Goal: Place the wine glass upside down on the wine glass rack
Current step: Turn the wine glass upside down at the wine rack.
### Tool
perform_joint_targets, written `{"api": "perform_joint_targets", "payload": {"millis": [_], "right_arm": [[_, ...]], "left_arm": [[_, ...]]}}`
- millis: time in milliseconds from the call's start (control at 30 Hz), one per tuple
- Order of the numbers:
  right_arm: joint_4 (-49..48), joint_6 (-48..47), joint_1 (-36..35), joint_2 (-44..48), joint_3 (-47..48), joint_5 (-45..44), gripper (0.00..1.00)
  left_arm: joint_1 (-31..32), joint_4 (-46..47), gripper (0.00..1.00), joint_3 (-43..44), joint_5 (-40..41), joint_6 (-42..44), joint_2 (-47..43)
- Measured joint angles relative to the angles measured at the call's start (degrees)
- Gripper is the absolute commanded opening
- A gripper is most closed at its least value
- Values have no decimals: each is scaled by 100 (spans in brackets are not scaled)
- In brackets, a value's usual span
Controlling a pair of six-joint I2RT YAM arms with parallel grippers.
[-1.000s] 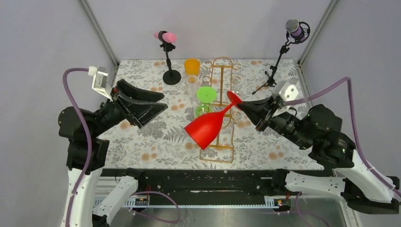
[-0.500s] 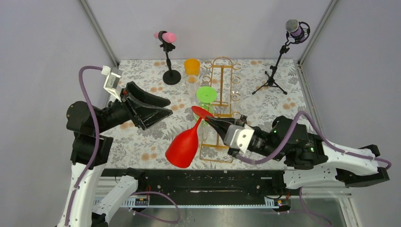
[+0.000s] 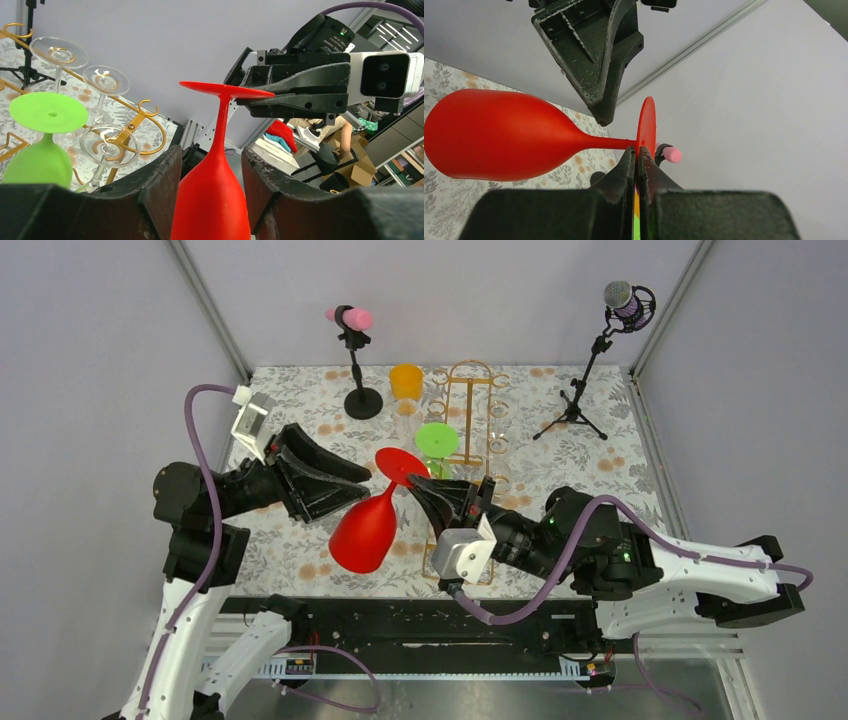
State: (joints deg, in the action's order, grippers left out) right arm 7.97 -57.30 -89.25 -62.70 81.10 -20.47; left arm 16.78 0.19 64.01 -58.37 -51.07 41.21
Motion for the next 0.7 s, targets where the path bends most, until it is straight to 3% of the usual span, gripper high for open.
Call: {"api": "perform_joint_targets", "payload": {"millis": [433, 700], "right_arm": [[-101, -365, 0, -308, 227, 13, 0], [-107, -439, -13, -509, 387, 63, 0]], "left_arm": [[232, 107, 38, -85, -157, -2, 26], [321, 101, 27, -85, -160, 33, 52]]}}
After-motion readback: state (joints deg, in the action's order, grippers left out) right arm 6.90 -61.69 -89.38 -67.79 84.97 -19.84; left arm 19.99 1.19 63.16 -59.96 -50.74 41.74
